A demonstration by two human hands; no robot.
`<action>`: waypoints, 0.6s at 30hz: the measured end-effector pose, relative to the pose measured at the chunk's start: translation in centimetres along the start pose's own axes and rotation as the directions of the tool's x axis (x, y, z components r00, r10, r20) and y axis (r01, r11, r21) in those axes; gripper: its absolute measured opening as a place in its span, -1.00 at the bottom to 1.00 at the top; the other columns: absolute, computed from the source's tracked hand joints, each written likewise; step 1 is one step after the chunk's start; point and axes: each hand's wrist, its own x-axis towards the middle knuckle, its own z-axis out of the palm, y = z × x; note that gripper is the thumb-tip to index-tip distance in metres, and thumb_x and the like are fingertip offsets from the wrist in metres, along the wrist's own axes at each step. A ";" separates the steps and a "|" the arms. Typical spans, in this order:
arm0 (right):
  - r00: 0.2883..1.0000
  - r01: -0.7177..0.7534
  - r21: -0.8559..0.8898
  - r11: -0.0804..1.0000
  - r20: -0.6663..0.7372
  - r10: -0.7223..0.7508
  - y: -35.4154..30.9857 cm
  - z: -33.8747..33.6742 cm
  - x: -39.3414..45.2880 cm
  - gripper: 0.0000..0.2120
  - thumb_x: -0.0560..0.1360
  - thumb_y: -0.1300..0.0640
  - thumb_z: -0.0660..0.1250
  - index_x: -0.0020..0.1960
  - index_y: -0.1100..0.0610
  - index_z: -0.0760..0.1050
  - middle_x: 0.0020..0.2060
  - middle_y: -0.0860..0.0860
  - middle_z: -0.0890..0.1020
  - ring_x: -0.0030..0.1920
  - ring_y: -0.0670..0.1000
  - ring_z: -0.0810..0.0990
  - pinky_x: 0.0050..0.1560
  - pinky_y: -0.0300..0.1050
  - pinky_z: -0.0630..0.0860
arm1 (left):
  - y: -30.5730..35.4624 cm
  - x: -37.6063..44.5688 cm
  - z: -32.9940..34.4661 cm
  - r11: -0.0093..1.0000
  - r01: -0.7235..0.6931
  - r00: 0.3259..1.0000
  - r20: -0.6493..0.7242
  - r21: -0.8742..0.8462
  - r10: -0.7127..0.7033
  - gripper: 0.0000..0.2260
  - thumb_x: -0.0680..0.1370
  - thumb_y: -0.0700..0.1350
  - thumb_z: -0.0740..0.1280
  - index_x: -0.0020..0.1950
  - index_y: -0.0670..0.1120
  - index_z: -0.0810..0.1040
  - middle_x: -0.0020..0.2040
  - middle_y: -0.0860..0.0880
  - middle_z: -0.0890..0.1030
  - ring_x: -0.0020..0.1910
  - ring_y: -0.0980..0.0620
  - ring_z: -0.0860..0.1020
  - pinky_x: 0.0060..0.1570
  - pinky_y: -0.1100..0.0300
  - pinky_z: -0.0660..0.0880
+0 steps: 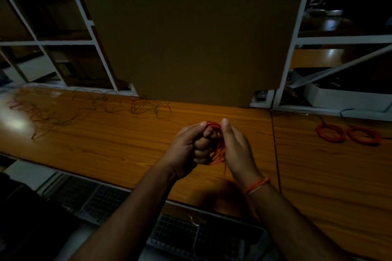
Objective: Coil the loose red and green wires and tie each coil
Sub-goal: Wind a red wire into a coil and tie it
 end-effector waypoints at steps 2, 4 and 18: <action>0.986 -0.006 -0.002 1.000 -0.166 0.006 0.0 1.1 -0.2 -0.41 0.67 -0.28 0.05 -0.10 0.16 0.59 -0.33 0.06 0.60 -0.33 0.05 0.58 -0.34 -0.02 0.45 | -0.2 0.4 -0.2 1.000 0.004 1.000 -0.002 0.001 -0.004 -0.76 0.67 0.02 0.15 -0.13 -0.06 0.42 -0.43 0.08 0.19 -0.49 0.10 0.05 -0.50 0.24 0.04; 0.961 0.024 -0.110 0.994 -0.273 -0.053 0.1 1.5 -0.1 -0.45 0.70 -0.19 0.04 -0.24 0.17 0.49 -0.44 -0.01 0.45 -0.44 -0.03 0.43 -0.41 -0.11 0.30 | -0.6 0.7 -0.5 0.997 0.050 0.999 0.016 -0.053 -0.049 -0.76 0.66 0.02 0.15 -0.12 -0.07 0.43 -0.43 0.09 0.21 -0.50 0.11 0.07 -0.51 0.26 0.10; 0.986 0.015 -0.256 0.967 -0.156 -0.056 0.1 1.3 2.0 -0.44 0.69 -0.19 0.04 -0.34 0.13 0.39 -0.49 -0.03 0.37 -0.47 -0.04 0.34 -0.41 -0.12 0.24 | -0.7 0.6 -1.5 0.954 0.151 0.985 0.118 -0.259 -0.124 -0.66 0.72 0.07 0.06 -0.12 -0.08 0.43 -0.47 0.11 0.22 -0.52 0.12 0.07 -0.51 0.25 0.16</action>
